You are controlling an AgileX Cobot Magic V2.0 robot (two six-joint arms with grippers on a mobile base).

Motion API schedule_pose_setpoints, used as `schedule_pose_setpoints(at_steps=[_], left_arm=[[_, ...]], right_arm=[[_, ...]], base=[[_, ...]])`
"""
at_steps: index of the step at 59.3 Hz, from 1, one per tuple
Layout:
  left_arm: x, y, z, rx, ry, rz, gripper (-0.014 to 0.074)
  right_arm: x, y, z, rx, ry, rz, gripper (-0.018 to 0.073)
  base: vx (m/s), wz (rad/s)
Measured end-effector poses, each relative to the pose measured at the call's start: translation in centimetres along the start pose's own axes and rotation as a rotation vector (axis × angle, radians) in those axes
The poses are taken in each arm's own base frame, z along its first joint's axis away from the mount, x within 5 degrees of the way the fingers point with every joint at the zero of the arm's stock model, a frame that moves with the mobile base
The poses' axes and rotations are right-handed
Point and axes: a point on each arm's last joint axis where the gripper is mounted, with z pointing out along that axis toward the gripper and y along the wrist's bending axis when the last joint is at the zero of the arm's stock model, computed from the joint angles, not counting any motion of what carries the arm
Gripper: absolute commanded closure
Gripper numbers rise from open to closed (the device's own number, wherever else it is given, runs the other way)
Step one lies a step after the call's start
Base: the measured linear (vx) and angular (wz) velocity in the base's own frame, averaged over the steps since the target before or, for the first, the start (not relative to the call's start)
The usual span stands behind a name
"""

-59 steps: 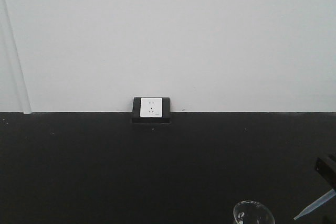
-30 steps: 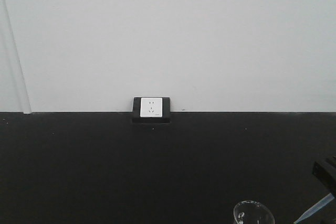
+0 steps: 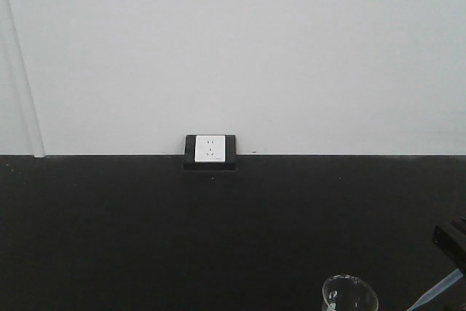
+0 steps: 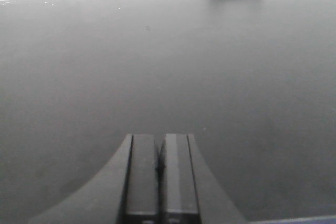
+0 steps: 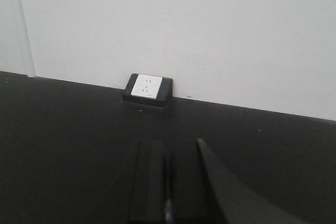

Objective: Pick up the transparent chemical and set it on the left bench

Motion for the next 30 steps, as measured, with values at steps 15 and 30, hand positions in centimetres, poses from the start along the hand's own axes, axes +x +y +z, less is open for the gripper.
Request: schedule_pose_setpoints(at_steps=[15,30], left_arm=[[0.00,0.00,0.00,0.000,0.000,0.000,0.0600],[0.00,0.00,0.00,0.000,0.000,0.000,0.0600]], right_arm=[[0.00,0.00,0.00,0.000,0.000,0.000,0.0562],[0.00,0.00,0.00,0.000,0.000,0.000,0.0562]], base=[[-0.12,-0.01],[-0.25,-0.03]])
